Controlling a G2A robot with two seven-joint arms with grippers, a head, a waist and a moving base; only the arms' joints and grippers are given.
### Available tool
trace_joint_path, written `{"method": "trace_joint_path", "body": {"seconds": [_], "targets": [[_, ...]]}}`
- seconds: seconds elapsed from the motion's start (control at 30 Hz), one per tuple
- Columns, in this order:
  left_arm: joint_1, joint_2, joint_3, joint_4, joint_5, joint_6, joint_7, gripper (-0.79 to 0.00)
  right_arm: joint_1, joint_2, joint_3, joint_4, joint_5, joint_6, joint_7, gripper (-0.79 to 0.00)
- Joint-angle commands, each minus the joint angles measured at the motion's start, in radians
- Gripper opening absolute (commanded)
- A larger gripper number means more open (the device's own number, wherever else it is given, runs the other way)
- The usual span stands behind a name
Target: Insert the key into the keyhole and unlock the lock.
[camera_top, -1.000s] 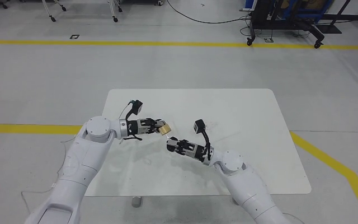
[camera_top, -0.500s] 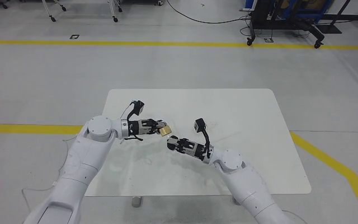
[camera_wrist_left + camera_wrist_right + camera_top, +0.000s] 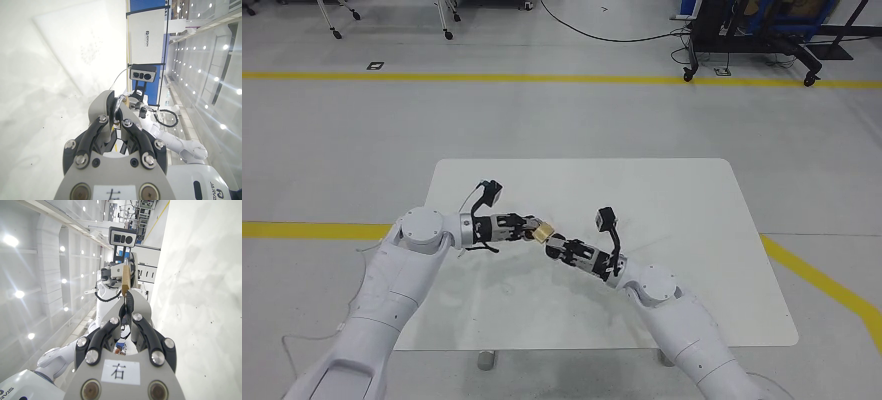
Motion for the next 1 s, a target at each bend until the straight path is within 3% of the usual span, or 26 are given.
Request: {"method": "trace_joint_path", "body": {"seconds": [0.0,0.53,0.67,0.7,0.73,0.77,0.8,0.97], "targets": [[0.0,0.0,-0.007,0.008,-0.01,0.016,0.028,-0.785,0.0,0.0,-0.001,0.0,0.005,-0.003,-0.006,0.0],[0.029,0.004,-0.046,-0.02,-0.045,0.033,0.183,-0.785,-0.001,0.001,0.003,-0.007,-0.007,-0.019,-0.037,0.0],[0.042,0.006,-0.054,-0.041,-0.047,0.013,0.195,-0.785,-0.024,-0.008,0.006,-0.025,0.232,0.043,0.03,0.0],[0.045,0.007,-0.056,-0.046,-0.047,0.007,0.195,-0.785,-0.022,-0.009,0.01,-0.015,0.284,0.062,0.051,-0.037],[0.048,0.007,-0.056,-0.054,-0.047,-0.001,0.192,-0.785,-0.016,-0.011,0.014,-0.003,0.322,0.073,0.064,-0.36],[0.051,0.008,-0.055,-0.06,-0.043,-0.01,0.184,-0.785,-0.009,-0.011,0.017,0.01,0.338,0.074,0.07,-0.453],[0.053,0.009,-0.055,-0.065,-0.036,-0.019,0.181,-0.785,-0.004,-0.013,0.016,0.022,0.35,0.075,0.073,-0.511],[0.064,0.012,-0.057,-0.083,-0.026,-0.048,0.172,-0.785,0.015,-0.021,-0.001,0.062,0.393,0.077,0.087,-0.625]]}}
